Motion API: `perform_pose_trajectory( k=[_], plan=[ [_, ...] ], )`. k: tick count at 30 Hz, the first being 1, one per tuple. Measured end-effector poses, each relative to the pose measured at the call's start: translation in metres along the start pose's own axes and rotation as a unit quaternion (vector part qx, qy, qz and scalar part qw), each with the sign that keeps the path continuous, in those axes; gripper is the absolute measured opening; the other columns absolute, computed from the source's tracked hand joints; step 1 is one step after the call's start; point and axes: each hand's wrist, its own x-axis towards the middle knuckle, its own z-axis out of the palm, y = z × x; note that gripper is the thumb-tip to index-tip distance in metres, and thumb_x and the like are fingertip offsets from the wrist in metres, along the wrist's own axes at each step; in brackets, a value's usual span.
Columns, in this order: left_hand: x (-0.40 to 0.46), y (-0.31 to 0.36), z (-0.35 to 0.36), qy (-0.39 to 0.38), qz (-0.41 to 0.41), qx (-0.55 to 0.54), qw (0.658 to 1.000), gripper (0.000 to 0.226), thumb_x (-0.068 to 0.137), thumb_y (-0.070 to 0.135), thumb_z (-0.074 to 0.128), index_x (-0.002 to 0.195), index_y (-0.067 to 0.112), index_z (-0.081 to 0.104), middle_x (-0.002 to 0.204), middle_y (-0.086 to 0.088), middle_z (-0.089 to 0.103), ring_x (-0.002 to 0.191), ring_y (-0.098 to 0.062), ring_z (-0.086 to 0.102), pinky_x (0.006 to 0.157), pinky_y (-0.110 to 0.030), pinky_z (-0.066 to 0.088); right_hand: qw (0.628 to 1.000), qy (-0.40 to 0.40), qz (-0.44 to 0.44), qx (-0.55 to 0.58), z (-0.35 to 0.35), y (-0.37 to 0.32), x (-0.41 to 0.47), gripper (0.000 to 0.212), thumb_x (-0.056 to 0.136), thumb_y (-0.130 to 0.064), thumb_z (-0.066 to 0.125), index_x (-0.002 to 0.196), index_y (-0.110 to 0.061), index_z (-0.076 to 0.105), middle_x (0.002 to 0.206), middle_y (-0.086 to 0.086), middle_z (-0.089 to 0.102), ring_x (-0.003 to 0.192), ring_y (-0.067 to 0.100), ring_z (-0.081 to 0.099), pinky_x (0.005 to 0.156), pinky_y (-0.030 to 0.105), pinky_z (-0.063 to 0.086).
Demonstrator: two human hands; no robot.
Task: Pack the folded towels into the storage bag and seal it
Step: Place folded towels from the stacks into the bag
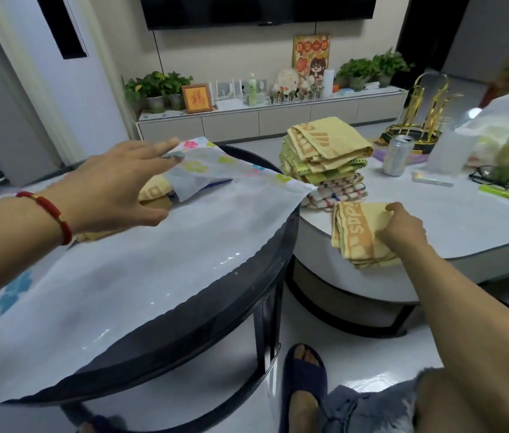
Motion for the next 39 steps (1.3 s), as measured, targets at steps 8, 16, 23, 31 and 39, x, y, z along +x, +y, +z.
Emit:
perform_pose_trajectory(
  k=[8,16,23,31,39],
  plan=[
    [-0.038,0.007,0.015,0.037,-0.025,0.040,0.998,0.046,0.082,0.044,0.065,0.127,0.034,0.064,0.149,-0.005,0.048,0.131,-0.041,0.041,0.095,-0.059,0.045,0.865,-0.300,0.010,0.402,-0.040,-0.004,-0.054,0.039,0.093,-0.007,0.069,0.128,-0.025,0.068,0.134,0.019,0.068,0.095,0.026,0.070,0.066,0.034,0.064],
    [-0.104,-0.019,0.024,-0.061,-0.119,0.102,0.986,0.043,0.079,0.060,0.062,0.118,0.043,0.064,0.155,0.005,0.038,0.143,-0.037,0.023,0.104,-0.071,0.028,0.763,-0.473,-0.179,0.402,-0.060,-0.035,-0.163,0.045,0.068,-0.030,0.088,0.110,-0.015,0.080,0.113,0.009,0.079,0.086,0.023,0.077,0.064,0.029,0.063],
    [-0.168,-0.066,0.002,-0.118,-0.162,0.143,0.969,0.081,0.080,0.058,0.060,0.150,0.041,0.021,0.162,0.016,0.017,0.149,-0.032,0.009,0.101,-0.076,0.026,0.672,-0.564,-0.239,0.416,0.010,-0.141,-0.264,0.041,0.077,-0.011,0.082,0.118,-0.012,0.078,0.121,0.013,0.076,0.096,0.023,0.076,0.073,0.030,0.062],
    [-0.160,-0.090,-0.071,-0.161,-0.147,0.181,0.959,0.125,0.069,0.064,0.072,0.153,0.031,-0.014,0.154,0.022,-0.035,0.148,-0.028,-0.023,0.103,-0.080,0.019,0.681,-0.501,-0.196,0.496,0.125,-0.303,-0.347,0.041,0.091,0.009,0.058,0.120,-0.011,0.077,0.125,0.015,0.072,0.099,0.026,0.068,0.084,0.036,0.059],
    [-0.148,-0.099,-0.090,-0.145,-0.149,0.172,0.963,0.121,0.070,0.066,0.071,0.155,0.030,-0.008,0.153,0.024,-0.036,0.147,-0.025,-0.027,0.104,-0.080,0.020,0.671,-0.512,-0.161,0.511,0.217,-0.418,-0.405,0.049,0.102,-0.004,0.055,0.149,-0.018,0.050,0.117,0.017,0.071,0.087,0.024,0.071,0.074,0.035,0.059]
  ],
)
